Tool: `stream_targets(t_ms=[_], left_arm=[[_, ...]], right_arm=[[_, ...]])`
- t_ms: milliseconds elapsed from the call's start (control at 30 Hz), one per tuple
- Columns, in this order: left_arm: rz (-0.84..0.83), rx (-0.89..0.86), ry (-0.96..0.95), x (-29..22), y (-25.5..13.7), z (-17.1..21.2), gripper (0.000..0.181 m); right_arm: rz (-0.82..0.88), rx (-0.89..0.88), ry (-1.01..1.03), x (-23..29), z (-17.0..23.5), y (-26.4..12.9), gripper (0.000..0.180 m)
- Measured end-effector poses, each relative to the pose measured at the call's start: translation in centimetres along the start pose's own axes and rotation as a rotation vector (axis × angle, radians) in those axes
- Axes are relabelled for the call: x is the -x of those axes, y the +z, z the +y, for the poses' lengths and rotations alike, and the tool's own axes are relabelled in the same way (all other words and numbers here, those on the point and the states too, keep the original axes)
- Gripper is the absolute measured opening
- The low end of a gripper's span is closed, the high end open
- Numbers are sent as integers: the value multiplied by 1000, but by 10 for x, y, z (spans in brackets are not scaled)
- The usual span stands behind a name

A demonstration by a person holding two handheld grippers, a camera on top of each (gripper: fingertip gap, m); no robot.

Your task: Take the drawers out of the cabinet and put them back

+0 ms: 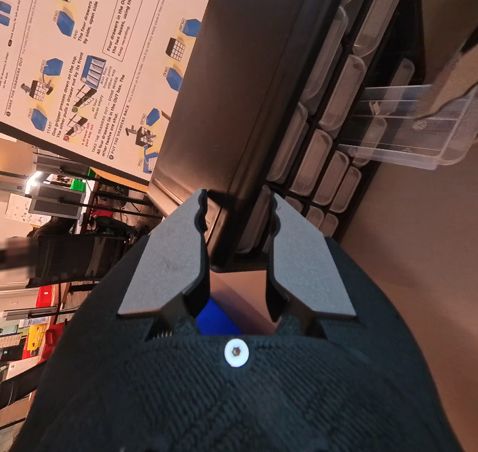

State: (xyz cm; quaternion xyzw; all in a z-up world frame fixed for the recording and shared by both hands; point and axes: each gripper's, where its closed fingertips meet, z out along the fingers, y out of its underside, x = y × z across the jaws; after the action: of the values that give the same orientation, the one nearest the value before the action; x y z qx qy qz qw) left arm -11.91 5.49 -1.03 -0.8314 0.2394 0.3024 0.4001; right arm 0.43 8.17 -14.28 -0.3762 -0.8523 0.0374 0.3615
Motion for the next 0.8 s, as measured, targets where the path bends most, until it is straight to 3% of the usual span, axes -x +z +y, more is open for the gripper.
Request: stream_targets(t_ms=[33, 167, 400, 567, 700, 800], left_arm=[[1, 0, 1, 0, 0, 0, 46], [-3, -9, -4, 0, 0, 0, 46], [0, -24, -14, 0, 0, 0, 46], [-10, -21, -13, 0, 0, 0, 46], [-12, -25, -14, 0, 0, 0, 46], [-13, -29, -14, 0, 0, 0, 46]], right_arm=[[2, 20, -10, -2, 1, 5, 23], [-114, 10, -1, 14, -6, -4, 15], [-357, -70, 29, 41, -14, -51, 12], [-700, -327, 134, 66, -43, -123, 11], [-666, -433, 221, 60, -31, -156, 11], [-552, -447, 328, 39, 2, -177, 12]])
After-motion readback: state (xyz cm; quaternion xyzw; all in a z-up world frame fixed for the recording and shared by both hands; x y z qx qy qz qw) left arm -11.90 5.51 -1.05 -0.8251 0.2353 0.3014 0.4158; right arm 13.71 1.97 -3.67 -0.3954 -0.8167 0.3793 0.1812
